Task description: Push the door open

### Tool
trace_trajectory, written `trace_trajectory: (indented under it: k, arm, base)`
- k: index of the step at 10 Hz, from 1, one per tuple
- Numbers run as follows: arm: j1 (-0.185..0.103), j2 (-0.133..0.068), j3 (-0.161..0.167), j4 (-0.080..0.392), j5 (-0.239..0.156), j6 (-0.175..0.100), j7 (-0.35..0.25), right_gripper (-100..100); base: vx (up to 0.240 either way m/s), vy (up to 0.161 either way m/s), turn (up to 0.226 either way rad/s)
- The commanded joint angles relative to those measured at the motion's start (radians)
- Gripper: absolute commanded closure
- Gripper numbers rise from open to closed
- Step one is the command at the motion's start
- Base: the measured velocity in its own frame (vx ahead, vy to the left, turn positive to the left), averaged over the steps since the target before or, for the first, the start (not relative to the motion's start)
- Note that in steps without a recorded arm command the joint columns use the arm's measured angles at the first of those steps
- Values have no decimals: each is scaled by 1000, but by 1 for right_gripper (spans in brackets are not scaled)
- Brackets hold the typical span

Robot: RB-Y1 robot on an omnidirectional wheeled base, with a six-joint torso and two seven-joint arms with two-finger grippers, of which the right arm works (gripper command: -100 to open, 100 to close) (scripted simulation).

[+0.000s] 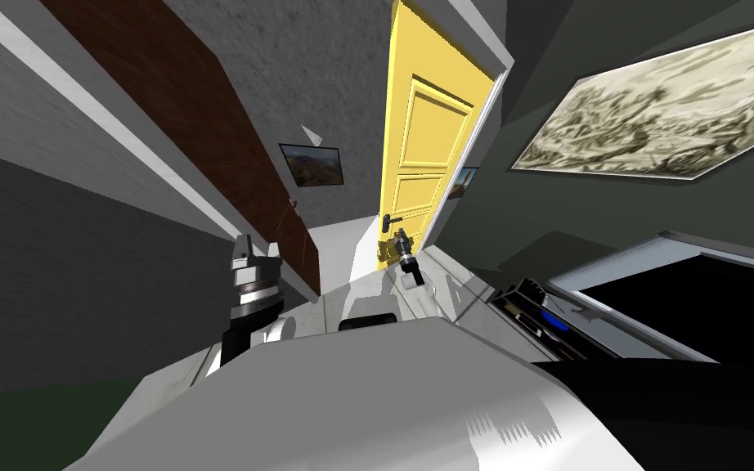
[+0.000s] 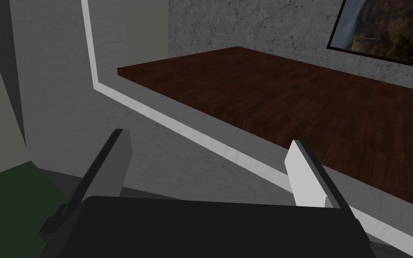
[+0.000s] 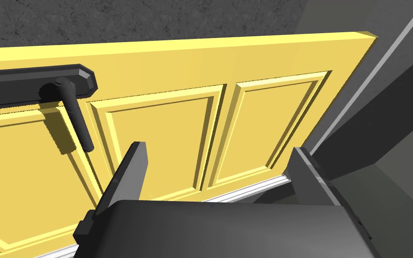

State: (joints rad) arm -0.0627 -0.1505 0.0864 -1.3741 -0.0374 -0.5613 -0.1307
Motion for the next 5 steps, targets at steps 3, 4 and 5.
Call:
trace_trajectory:
  k: [3,4,5]
  arm:
    - [-57,-16,9,96,-1,4,-24,-100]
    - [-57,-16,9,105,-1,4,-24,-100]
    - [-78,-22,13,144,-1,6,-32,-100]
  base:
    - [50,-80,70]
    - [33,-50,34]
    - [38,-67,69]
